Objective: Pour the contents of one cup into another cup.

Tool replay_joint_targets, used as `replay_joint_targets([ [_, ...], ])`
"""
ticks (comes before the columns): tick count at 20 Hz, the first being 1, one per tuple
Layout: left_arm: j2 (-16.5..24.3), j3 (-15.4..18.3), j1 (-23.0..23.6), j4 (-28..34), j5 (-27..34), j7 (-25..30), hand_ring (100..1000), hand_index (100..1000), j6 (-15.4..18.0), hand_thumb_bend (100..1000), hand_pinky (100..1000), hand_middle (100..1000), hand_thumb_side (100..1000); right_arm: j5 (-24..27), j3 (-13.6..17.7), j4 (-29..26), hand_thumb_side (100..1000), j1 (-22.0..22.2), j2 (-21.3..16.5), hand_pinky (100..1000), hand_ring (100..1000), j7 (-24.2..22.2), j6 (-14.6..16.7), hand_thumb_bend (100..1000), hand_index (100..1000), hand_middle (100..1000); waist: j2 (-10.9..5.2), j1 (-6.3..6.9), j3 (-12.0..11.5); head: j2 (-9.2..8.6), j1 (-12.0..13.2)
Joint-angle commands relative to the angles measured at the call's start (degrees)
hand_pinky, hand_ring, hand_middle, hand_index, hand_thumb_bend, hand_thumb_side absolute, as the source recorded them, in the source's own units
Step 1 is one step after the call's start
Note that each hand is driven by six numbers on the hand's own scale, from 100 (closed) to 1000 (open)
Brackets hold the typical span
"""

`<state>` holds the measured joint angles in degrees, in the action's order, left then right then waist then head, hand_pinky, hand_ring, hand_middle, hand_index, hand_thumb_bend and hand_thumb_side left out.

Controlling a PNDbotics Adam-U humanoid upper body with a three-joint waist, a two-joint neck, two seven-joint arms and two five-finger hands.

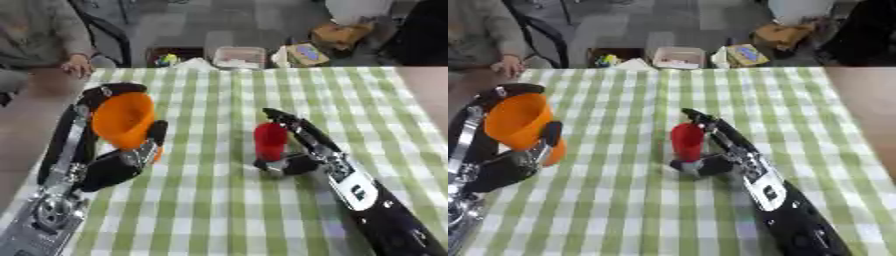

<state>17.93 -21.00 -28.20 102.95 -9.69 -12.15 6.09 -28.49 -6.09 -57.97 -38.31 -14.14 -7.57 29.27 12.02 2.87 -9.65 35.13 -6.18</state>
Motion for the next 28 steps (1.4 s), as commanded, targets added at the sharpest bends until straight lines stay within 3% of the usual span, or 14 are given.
replay_joint_targets([
  [1,0.17,0.26,-0.85,1.38,0.37,0.16,474,596,0.11,100,282,170,301,-0.61,-0.22,-0.17,388,-1.2,0.17,671,938,0.05,0.2,595,995,564,-0.85,0.1,-0.19,-0.54,-0.09],
  [14,-0.15,0.16,-0.95,1.05,0.51,0.19,474,596,0.18,100,284,169,316,0.21,0.07,1.07,359,-1.89,1.61,567,842,2.27,-0.38,552,936,321,-0.82,0.11,-0.49,-0.49,-0.33],
  [18,-0.19,0.14,-0.96,0.99,0.52,0.2,475,597,0.2,100,284,170,319,0.11,0.06,1.33,350,-2.04,1.82,549,827,3.24,-0.48,534,928,292,-0.84,0.1,-0.5,-0.51,-0.35],
  [20,-0.22,0.13,-0.97,0.96,0.59,0.19,475,597,0.18,100,285,170,321,0.21,0.16,1.44,336,-2.07,1.89,518,796,3.8,-0.6,490,917,242,-0.86,0.09,-0.52,-0.47,-0.37],
  [21,-0.24,0.13,-0.97,0.95,0.63,0.19,475,597,0.17,100,285,170,327,0.29,0.16,1.53,252,-2.08,1.93,429,670,4.11,-0.68,321,889,134,-0.87,0.07,-0.53,-0.46,-0.37],
  [23,-0.29,0.08,-0.99,0.89,0.73,0.22,475,597,0.13,100,285,170,328,0.58,0.13,1.91,195,-2.07,2.09,392,614,4.81,-0.99,245,881,100,-0.9,-0.01,-0.59,-0.47,-0.4],
  [24,-0.3,0.07,-0.99,0.88,0.76,0.23,475,597,0.13,100,285,170,330,0.72,0.07,2.06,114,-2.04,2.14,359,557,5.04,-1.09,150,870,100,-0.9,-0.03,-0.6,-0.47,-0.37],
  [28,-0.31,0.07,-1.02,0.96,0.87,0.21,475,596,0.12,100,286,170,333,1.36,-0.07,2.44,100,-1.92,2.25,314,483,5.39,-1.39,100,842,100,-0.93,-0.03,-0.58,-0.43,-0.34],
])
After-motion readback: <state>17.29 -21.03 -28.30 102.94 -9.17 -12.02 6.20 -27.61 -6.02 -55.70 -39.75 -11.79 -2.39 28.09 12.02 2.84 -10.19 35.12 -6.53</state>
